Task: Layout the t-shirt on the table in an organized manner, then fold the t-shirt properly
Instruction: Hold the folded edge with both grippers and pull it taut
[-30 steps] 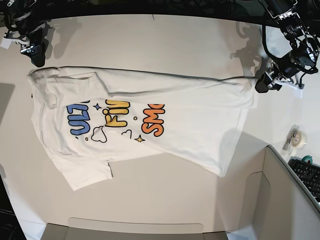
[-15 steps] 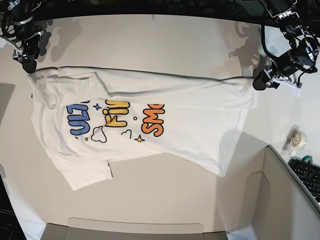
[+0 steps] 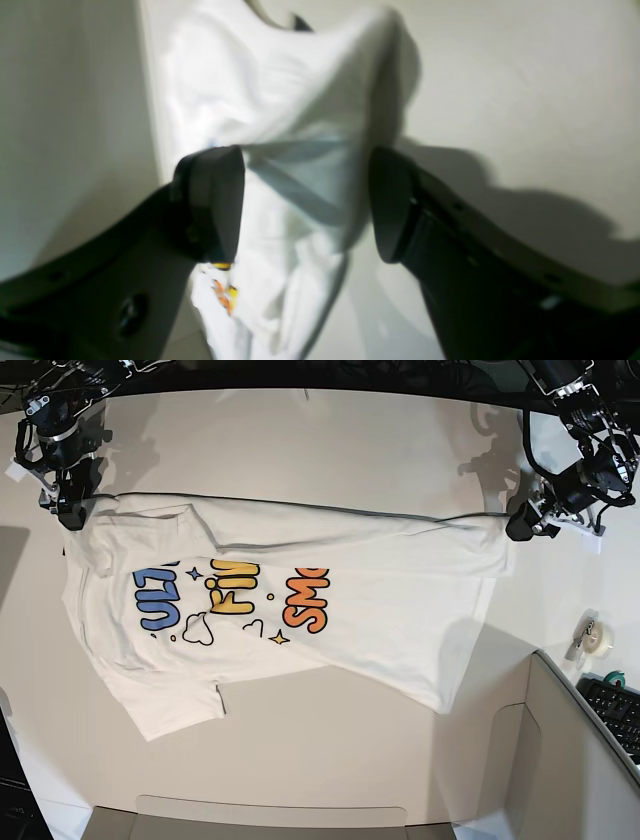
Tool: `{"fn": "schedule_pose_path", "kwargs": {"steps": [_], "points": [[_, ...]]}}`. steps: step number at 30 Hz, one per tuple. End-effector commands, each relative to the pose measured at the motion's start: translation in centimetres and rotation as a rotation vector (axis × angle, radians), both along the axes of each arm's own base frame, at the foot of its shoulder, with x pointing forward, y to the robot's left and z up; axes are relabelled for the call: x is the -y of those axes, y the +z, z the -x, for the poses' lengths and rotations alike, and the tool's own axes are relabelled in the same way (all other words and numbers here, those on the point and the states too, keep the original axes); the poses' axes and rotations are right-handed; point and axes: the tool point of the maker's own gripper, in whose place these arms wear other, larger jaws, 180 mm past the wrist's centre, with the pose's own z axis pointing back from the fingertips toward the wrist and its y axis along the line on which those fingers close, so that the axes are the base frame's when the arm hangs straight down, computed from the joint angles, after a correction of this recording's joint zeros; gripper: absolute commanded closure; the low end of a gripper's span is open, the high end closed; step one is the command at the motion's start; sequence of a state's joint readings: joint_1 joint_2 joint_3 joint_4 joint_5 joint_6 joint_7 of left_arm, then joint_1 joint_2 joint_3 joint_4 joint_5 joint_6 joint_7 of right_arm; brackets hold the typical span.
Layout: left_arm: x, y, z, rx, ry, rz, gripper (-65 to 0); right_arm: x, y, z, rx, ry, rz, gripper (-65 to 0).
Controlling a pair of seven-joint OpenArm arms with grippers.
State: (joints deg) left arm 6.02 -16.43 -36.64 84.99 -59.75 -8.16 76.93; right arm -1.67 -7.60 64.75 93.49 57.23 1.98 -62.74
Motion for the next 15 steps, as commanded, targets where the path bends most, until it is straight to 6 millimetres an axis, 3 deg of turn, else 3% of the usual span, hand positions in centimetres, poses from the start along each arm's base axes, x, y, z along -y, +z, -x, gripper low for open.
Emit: {"fn": "schedule_pose_path", "kwargs": {"steps": [1,8,15], "points": [[-0.5,1.2,-0.7,0.036,-0.008,-0.017,-22.0,0.5,0.4,-0.3,0.006,0.0,0.02,-38.8],[-0.6,1.2,-0.7,0.037,-0.007,-0.017,-22.0,0.6,-0.9,-0.5,-0.01,0.002,-0.021,-37.0],[-0.6,1.2,-0.6,0.036,-0.005,-0.018,-20.6,0.5,-2.0,-0.8,-0.014,0.007,-0.058,-15.8]]}}
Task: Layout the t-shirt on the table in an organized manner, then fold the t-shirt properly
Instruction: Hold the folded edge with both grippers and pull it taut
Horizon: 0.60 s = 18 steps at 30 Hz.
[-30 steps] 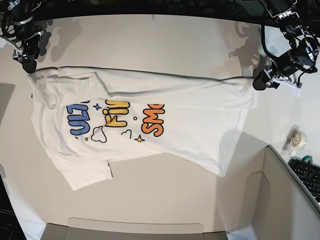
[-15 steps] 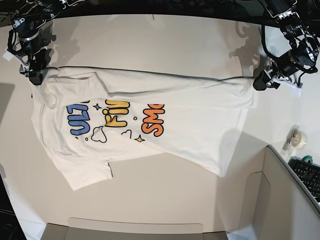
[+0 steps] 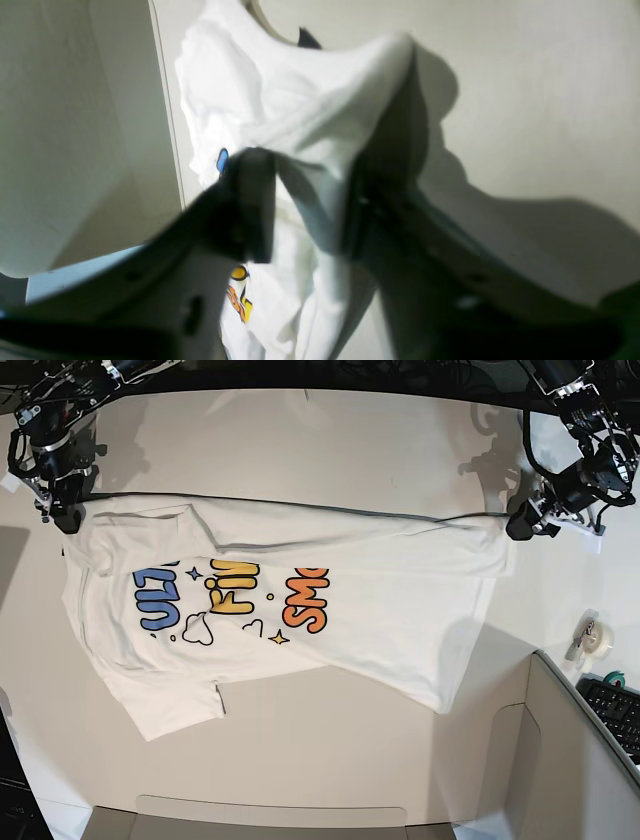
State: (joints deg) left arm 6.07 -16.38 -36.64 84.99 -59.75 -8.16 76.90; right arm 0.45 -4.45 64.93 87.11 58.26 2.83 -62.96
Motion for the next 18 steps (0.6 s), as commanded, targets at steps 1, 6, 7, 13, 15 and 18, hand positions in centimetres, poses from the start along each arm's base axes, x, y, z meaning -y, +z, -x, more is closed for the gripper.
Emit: {"fn": "schedule_pose_path", "kwargs": {"steps": [1,6,7,13,15,18], "points": [[-0.7,1.3,-0.7,0.036,-0.006,-0.02,-20.6,-0.3,-1.0,0.4,-0.031,-0.001,-0.012,-13.8],[-1.1,1.1,0.4,0.005,-0.028,-0.036,-20.7,-1.0,-1.0,0.0,-0.034,0.032,-0.017,0.0],[-1.1,1.1,0.6,0.0,-0.034,-0.037,-20.7,-1.4,-1.0,-0.2,-0.036,0.052,-0.019,0.0],[-1.5,0.7,1.6,-0.033,-0.041,-0.051,-23.6,-1.6,-0.9,-0.6,-0.035,0.07,-0.013,0.0],[-1.7,0.4,2.3,-0.05,-0.04,-0.057,-24.5,-1.5,-0.8,-0.6,-0.035,0.07,-0.011,0.0],[-1.8,0.2,2.5,-0.055,-0.037,-0.059,-24.5,-1.4,-0.8,-0.6,-0.033,0.068,-0.01,0.0]]}}
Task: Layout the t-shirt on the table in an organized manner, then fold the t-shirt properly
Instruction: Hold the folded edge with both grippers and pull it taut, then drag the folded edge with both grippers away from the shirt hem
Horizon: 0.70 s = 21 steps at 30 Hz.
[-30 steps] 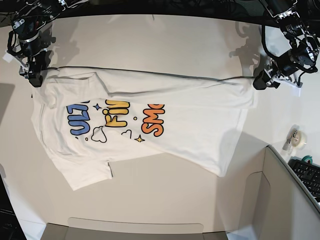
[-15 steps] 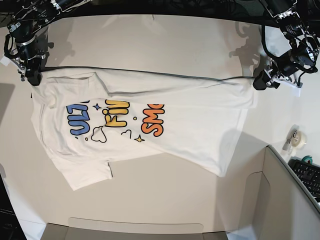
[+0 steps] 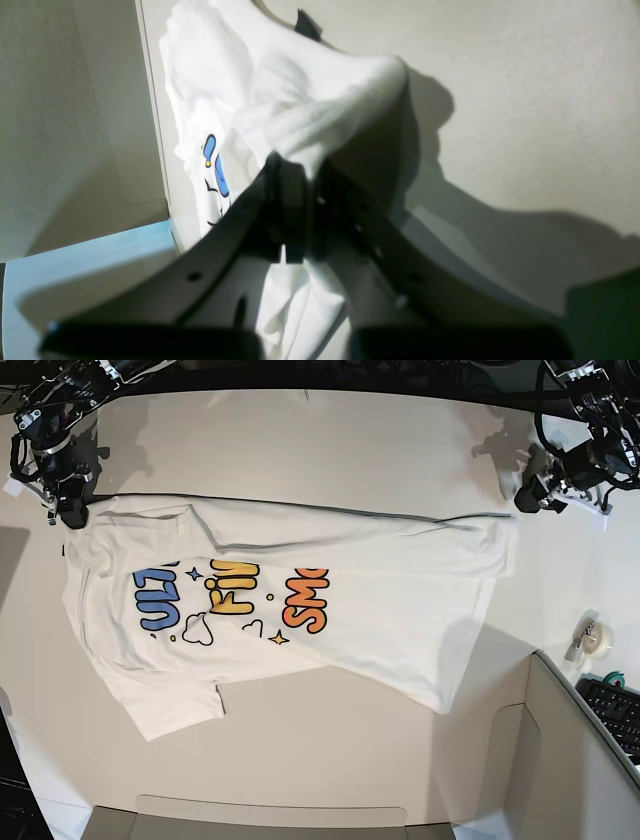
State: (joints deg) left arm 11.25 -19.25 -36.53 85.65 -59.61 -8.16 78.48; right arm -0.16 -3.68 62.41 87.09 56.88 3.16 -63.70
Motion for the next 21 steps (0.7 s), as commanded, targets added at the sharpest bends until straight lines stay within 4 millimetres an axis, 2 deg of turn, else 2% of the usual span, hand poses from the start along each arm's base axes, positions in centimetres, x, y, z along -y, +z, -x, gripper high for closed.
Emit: {"fn": "schedule_pose_path", "kwargs": {"steps": [1,13,17,21], "points": [[-0.4,1.2,-0.9,0.042,-0.007,-0.012,-24.5,-0.7,-0.5,-0.2,-0.004,0.006,-0.03,0.0],[-0.7,1.0,-1.1,0.053,0.017,-0.017,-25.0,-0.7,-0.5,-0.1,-0.005,0.007,-0.032,0.0],[1.0,0.1,-1.7,0.041,-0.015,0.017,-27.7,-0.7,-0.5,-0.1,-0.004,0.008,-0.033,0.0],[1.6,-1.3,-2.4,0.02,-0.002,0.061,-29.1,-0.8,-0.5,-0.2,-0.001,0.01,-0.036,0.0]]}}
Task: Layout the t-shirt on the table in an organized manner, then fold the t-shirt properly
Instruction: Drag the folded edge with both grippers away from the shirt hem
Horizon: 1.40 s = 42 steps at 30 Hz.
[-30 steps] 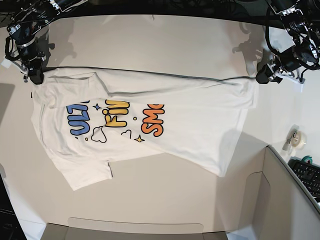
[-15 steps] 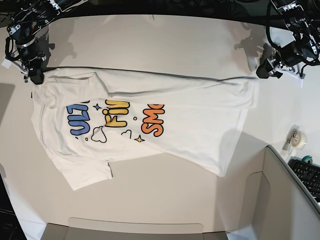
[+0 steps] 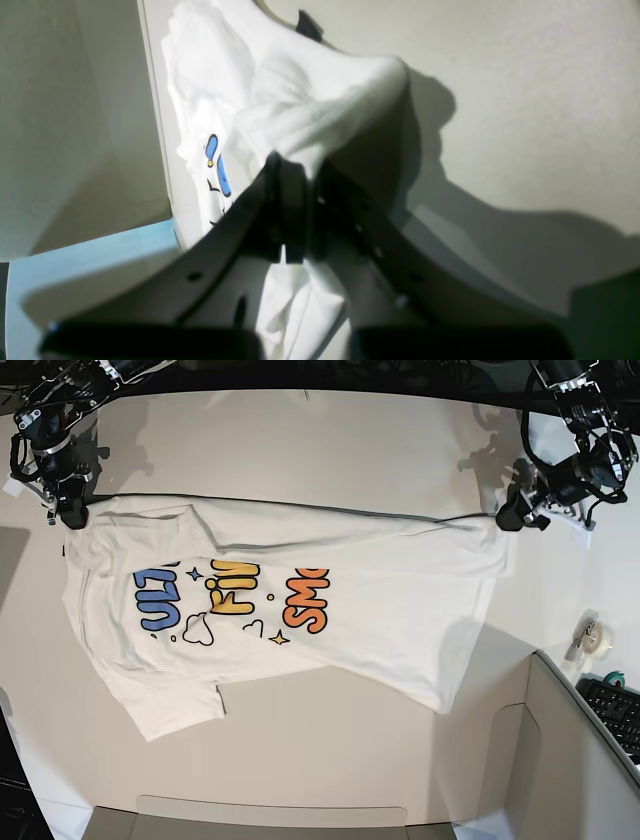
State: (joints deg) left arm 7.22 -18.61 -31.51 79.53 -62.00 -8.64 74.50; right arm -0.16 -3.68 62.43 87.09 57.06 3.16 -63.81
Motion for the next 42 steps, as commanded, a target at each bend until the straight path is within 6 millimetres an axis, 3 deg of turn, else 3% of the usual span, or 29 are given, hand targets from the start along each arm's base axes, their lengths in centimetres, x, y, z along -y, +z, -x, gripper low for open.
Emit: {"fn": "schedule_pose_path", "kwargs": {"steps": [1,12,14,17,18,27,34,42], "points": [[-0.7,-0.5,0.4,-0.027,0.009,-0.017,-29.4,-0.8,-0.5,-0.2,-0.004,0.009,-0.033,0.0],[-0.3,-0.5,-0.7,-0.011,0.025,0.013,-27.1,-0.6,-0.4,-0.3,-0.001,0.006,-0.029,0.0],[-0.2,-0.2,-1.4,0.004,0.025,0.015,-19.8,-0.6,-0.4,-0.3,-0.001,0.006,-0.029,0.0],[0.0,-0.2,-1.7,0.018,0.036,0.018,-1.2,-0.7,-0.4,-0.3,-0.002,0.009,-0.03,0.0],[-0.1,-0.2,-1.8,0.022,0.04,0.016,0.0,-0.7,-0.5,-0.2,-0.004,0.009,-0.032,0.0],[-0.2,-0.2,-1.3,0.013,0.041,0.019,0.0,-0.7,-1.2,1.4,-0.032,0.008,-0.036,0.0],[-0.5,-1.8,1.7,-0.056,0.043,0.011,0.0,-0.3,-1.5,3.6,-0.04,0.001,-0.051,0.0],[-1.4,0.1,3.7,-0.037,0.0,-0.096,0.0,0.8,-1.3,5.8,-0.055,0.001,-0.047,0.0]]}}
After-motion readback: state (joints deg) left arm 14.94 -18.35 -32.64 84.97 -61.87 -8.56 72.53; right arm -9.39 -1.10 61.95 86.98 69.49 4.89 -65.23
